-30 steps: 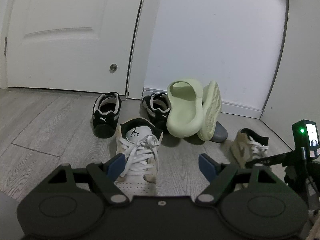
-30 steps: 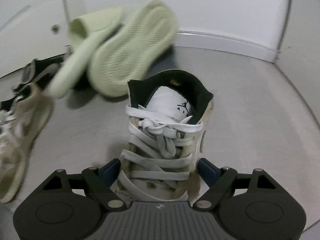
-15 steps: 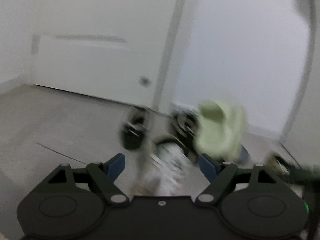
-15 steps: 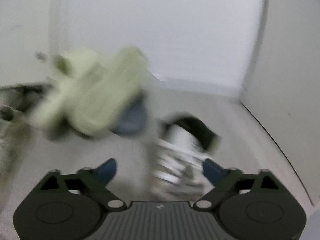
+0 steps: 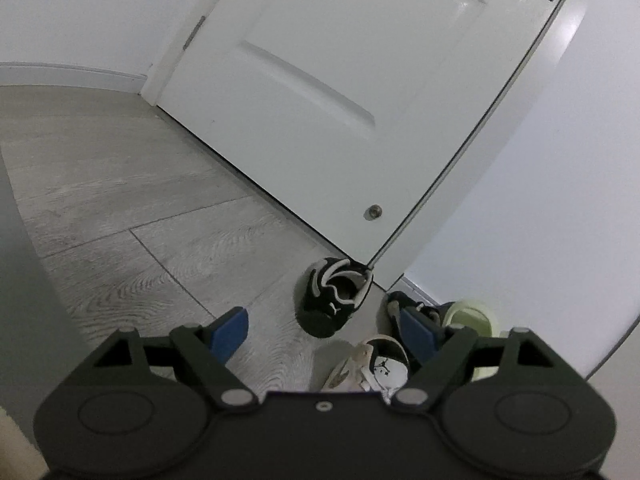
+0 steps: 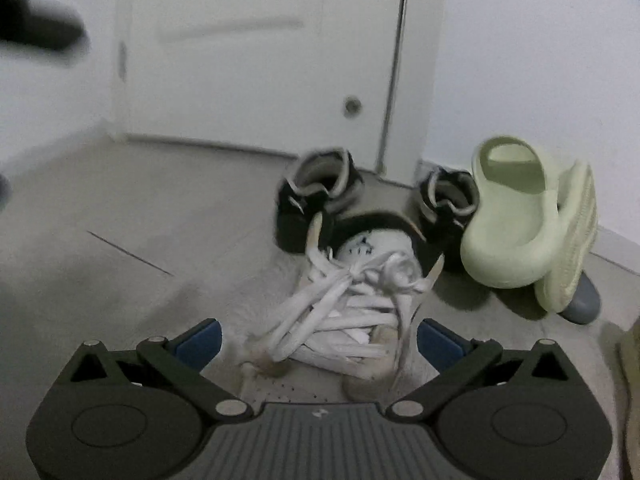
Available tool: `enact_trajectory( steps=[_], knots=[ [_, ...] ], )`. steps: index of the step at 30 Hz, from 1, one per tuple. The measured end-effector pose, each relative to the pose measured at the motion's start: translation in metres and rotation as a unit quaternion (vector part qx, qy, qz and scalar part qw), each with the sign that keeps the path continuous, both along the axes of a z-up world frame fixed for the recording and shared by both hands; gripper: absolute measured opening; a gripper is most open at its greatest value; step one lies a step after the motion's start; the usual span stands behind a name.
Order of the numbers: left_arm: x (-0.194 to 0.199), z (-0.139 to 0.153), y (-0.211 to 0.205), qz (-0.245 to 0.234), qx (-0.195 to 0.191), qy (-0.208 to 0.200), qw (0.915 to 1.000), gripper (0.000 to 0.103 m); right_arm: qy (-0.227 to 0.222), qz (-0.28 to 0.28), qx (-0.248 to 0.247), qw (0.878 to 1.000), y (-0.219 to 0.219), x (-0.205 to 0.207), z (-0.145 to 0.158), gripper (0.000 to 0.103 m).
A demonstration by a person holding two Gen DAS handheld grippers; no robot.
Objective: Organize scattered shoes
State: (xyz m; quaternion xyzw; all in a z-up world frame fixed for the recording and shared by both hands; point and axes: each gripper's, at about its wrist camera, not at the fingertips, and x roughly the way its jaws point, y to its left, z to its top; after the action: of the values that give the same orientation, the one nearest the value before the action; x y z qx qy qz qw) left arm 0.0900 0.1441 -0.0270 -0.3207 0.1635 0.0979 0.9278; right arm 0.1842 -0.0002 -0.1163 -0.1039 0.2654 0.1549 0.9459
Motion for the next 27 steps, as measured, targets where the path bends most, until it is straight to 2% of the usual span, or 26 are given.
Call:
enact_trajectory(
  steps=[5,8,11,17,27],
  knots=[
    [0.002,-0.004,0.001,-0.002,-0.008,0.006,0.9999,0.084,0.018,-0.031,-0.016,0.999,0.006,0.009,-0.009,0.101],
    [0.001,-0.005,0.002,-0.002,-0.006,0.008,0.9999,0.084,0.041,-0.026,0.03,0.998,-0.01,0.011,-0.012,0.095],
    [0.001,-0.005,-0.001,-0.003,-0.001,0.01,0.9999,0.084,0.055,-0.037,0.047,0.997,-0.022,0.01,-0.014,0.093],
    [0.003,-0.006,-0.008,-0.012,0.016,0.008,0.9998,0.084,0.059,-0.053,0.037,0.996,-0.061,0.003,-0.014,0.09],
    [0.004,-0.005,-0.016,-0.023,0.034,0.009,0.9991,0.084,0.086,-0.128,0.047,0.987,-0.135,0.002,-0.015,0.089]
  ],
)
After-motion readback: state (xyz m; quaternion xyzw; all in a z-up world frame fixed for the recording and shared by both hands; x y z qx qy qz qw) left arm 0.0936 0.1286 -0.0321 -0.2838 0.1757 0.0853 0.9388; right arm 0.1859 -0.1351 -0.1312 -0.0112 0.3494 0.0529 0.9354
